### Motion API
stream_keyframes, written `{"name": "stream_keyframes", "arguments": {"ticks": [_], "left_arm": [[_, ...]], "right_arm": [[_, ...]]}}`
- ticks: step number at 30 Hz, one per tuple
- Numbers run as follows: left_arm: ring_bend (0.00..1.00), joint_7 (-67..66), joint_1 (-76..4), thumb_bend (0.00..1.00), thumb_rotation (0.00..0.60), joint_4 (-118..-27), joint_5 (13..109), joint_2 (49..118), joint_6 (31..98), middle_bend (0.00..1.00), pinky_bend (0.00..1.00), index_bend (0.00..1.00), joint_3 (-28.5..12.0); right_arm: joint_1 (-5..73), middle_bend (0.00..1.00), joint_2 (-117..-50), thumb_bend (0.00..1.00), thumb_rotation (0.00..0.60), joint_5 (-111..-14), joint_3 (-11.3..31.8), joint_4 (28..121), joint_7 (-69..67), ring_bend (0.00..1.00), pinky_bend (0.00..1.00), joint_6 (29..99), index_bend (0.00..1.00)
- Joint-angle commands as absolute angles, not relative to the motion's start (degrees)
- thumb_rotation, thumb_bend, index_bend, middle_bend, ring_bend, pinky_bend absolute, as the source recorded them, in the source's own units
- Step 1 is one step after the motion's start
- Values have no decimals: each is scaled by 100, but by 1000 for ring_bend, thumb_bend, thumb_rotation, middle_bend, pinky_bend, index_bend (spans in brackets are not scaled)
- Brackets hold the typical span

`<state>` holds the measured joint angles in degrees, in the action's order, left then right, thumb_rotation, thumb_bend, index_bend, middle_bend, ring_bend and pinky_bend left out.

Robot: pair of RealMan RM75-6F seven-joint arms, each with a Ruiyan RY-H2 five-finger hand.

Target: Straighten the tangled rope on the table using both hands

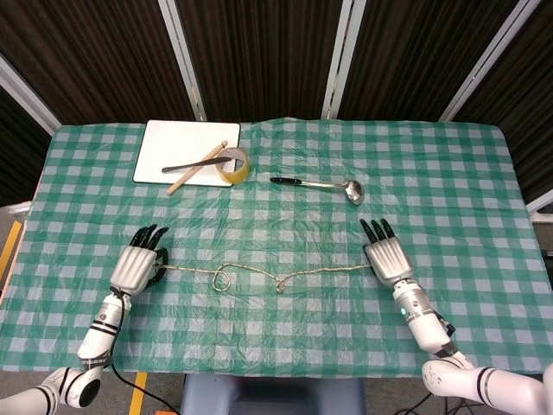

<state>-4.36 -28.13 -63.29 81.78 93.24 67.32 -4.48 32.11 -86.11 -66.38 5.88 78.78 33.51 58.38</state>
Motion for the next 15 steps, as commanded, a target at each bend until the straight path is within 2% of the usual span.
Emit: {"name": "stream_keyframes", "arguments": {"ticks": [1, 10, 15], "left_arm": [[0, -40, -2740, 434, 600, -6357, 8173, 9077, 6624, 77, 110, 579, -373], [0, 132, -2622, 427, 600, -6151, 8079, 8884, 6650, 80, 111, 584, -391], [0, 611, -2608, 405, 600, -5974, 8038, 8769, 6437, 88, 110, 587, -367]], "right_arm": [[3074, 25, -8365, 498, 600, -6672, 623, 7896, 3009, 0, 0, 5962, 793], [2745, 25, -8012, 498, 600, -6613, 604, 7737, 2212, 0, 0, 6056, 794], [2515, 33, -7808, 498, 600, -6643, 538, 7428, 1639, 0, 0, 6042, 794]]}}
